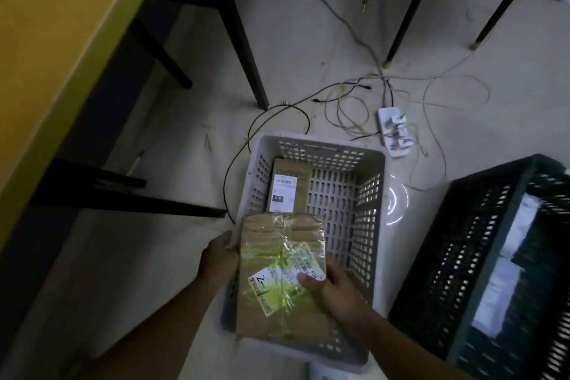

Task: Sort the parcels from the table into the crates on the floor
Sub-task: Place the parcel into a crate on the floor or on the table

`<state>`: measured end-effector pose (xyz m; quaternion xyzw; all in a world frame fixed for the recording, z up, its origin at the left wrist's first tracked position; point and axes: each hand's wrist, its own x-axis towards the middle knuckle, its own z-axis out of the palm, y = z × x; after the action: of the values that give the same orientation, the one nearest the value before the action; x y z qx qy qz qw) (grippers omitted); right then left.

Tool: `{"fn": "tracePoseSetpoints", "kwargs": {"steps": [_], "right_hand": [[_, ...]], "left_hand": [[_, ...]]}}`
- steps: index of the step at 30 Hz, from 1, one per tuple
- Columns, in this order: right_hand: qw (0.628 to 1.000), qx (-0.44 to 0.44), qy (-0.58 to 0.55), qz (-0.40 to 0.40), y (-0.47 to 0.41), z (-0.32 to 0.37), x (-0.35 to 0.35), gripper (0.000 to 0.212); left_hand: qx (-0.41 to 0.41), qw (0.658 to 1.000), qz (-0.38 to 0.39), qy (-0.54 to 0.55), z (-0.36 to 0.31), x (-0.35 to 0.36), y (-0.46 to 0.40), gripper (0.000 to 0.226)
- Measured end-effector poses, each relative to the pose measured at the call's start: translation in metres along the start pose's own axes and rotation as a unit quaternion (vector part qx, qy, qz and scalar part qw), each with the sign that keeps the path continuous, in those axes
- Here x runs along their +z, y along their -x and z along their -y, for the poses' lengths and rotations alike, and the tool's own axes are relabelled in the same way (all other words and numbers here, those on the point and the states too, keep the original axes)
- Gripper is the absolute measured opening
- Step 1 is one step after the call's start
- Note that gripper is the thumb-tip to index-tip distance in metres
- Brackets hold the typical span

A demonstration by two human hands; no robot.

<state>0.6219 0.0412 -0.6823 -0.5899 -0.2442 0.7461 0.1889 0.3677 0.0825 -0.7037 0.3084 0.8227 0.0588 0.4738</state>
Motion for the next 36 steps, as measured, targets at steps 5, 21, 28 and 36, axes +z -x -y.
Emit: {"fn": "tracePoseSetpoints", "kwargs": {"steps": [5, 21, 28, 36], "right_hand": [[1.0, 0.003, -0.008, -0.012, -0.032, -0.037, 0.003, 0.045], [0.994, 0.044, 0.069, -0.072, -0.083, -0.101, 0.03, 0.061], [0.964, 0.099, 0.207, -0.136, -0.085, -0.085, 0.039, 0.046], [0.932, 0.066, 0.349, -0.074, -0.02, -0.018, 0.045, 0.044]], "left_hand": [[0.086, 0.995, -0.049, -0.033, 0.01, 0.011, -0.03, 0.024], [0.077, 0.996, -0.039, 0.034, 0.039, 0.005, -0.069, 0.028], [0.039, 0.996, -0.051, -0.06, 0.018, 0.007, -0.052, 0.014], [0.055, 0.972, 0.063, -0.222, -0.035, -0.016, 0.033, 0.053]]}}
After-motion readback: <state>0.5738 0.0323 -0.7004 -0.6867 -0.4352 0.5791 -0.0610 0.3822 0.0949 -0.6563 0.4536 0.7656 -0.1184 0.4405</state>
